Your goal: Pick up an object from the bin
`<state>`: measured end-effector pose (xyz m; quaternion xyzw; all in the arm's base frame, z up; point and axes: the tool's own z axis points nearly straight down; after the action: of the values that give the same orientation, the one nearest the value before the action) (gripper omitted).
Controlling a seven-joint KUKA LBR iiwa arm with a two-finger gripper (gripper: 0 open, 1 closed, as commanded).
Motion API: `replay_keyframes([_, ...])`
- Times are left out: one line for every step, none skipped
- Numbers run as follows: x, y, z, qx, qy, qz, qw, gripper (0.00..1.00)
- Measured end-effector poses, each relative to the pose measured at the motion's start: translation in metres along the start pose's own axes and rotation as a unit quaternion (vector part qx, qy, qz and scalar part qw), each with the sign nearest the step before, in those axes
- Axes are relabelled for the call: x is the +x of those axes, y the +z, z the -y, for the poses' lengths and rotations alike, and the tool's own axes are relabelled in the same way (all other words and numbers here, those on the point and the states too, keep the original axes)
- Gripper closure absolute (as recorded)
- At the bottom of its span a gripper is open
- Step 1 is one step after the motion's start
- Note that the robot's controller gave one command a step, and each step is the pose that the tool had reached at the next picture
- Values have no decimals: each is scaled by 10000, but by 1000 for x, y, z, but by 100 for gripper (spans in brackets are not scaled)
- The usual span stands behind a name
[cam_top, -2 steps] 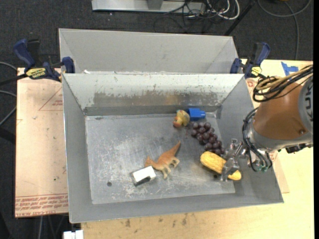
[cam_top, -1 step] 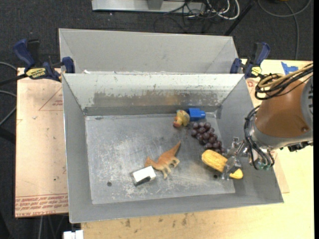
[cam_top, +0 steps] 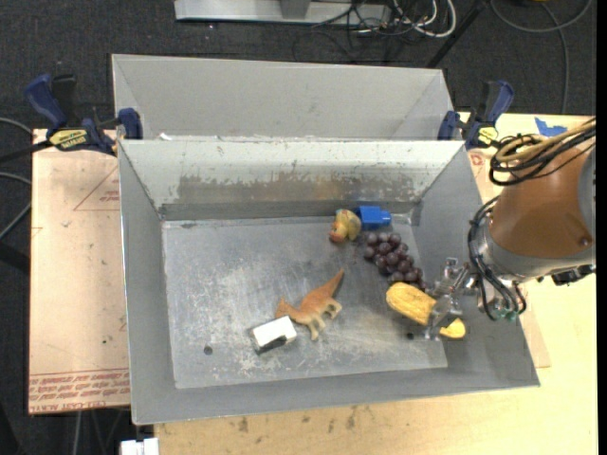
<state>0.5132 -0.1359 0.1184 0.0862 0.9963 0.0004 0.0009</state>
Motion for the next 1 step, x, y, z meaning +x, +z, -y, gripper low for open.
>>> replay_keyframes([0, -11, 0, -1, 1, -7, 10000, 100])
